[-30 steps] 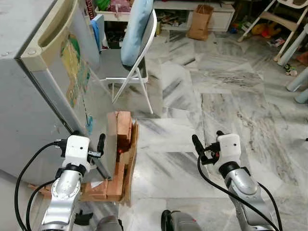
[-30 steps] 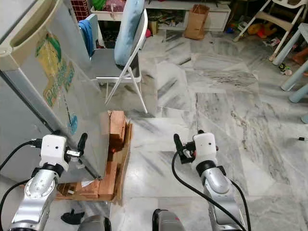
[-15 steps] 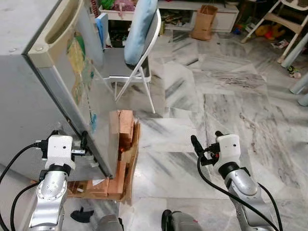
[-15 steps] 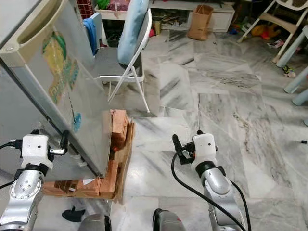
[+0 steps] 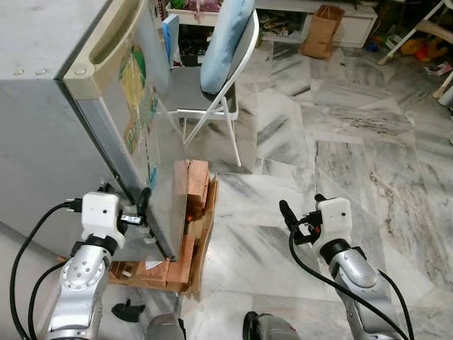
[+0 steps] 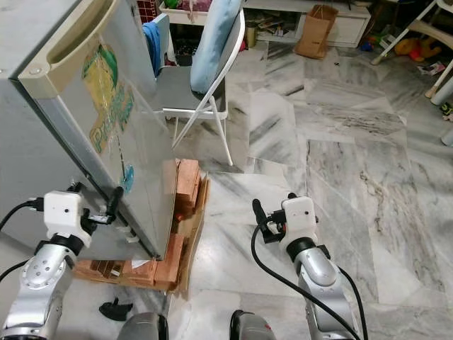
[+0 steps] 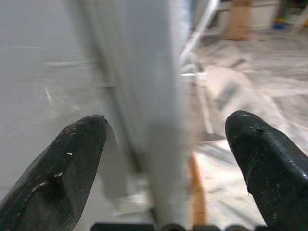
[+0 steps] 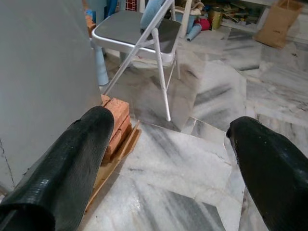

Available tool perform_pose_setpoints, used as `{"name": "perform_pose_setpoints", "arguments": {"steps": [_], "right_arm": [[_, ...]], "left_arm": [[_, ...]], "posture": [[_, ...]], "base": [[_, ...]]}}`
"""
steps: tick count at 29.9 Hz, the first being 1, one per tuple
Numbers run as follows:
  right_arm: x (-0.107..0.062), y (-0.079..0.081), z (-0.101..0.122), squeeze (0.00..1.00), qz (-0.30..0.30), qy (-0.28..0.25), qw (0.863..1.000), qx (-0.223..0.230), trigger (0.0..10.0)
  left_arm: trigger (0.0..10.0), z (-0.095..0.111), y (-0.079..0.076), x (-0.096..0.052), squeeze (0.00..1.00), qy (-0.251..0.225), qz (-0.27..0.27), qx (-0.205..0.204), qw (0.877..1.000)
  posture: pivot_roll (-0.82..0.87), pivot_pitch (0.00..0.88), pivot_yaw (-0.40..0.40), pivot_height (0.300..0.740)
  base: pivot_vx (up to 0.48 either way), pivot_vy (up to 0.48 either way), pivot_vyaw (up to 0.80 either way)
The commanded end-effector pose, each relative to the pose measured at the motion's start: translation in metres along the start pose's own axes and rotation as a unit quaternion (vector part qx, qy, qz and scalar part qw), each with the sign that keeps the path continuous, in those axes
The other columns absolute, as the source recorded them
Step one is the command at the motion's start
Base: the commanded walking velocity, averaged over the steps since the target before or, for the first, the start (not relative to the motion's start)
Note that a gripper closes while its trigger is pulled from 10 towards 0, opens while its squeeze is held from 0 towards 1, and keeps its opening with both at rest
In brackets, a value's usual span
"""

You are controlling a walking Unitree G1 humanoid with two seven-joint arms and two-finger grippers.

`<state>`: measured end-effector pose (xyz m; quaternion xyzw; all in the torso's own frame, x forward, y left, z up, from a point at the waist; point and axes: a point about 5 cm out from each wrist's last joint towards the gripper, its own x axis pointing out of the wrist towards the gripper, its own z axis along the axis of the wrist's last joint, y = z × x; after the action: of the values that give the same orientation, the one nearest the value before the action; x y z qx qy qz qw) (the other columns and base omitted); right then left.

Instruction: Restocking fridge

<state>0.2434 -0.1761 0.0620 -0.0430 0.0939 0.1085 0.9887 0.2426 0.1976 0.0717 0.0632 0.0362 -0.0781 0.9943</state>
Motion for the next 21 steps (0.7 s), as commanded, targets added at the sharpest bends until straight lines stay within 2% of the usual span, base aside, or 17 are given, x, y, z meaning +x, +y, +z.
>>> {"name": "perform_pose_setpoints", "arguments": {"steps": [1, 8, 12, 21], "right_arm": [[0.001, 0.000, -0.002, 0.00, 0.004, 0.009, 1.000, 0.002, 10.0], [0.002, 0.001, -0.002, 0.00, 0.007, 0.011, 1.000, 0.004, 10.0], [0.002, 0.001, -0.001, 0.00, 0.007, 0.011, 1.000, 0.003, 10.0], [-0.001, 0.003, 0.002, 0.00, 0.022, 0.005, 1.000, 0.007, 10.0]], "left_arm": [[10.0, -0.001, -0.004, -0.004, 0.00, 0.005, -0.015, -0.004, 1.000], [10.0, -0.001, -0.008, -0.005, 0.00, 0.009, -0.024, -0.010, 1.000], [10.0, -0.002, -0.004, 0.001, 0.00, 0.007, 0.012, 0.021, 1.000], [10.0, 0.004, 0.002, 0.019, 0.00, 0.001, 0.021, 0.030, 0.999]], "posture": [[0.10, 0.088, -0.007, 0.740], [0.10, 0.091, -0.007, 0.740], [0.09, 0.092, -0.006, 0.740], [0.09, 0.090, -0.003, 0.740]], "base": [[0.000, 0.000, 0.00], [0.000, 0.000, 0.00], [0.000, 0.000, 0.00], [0.000, 0.000, 0.00]]}}
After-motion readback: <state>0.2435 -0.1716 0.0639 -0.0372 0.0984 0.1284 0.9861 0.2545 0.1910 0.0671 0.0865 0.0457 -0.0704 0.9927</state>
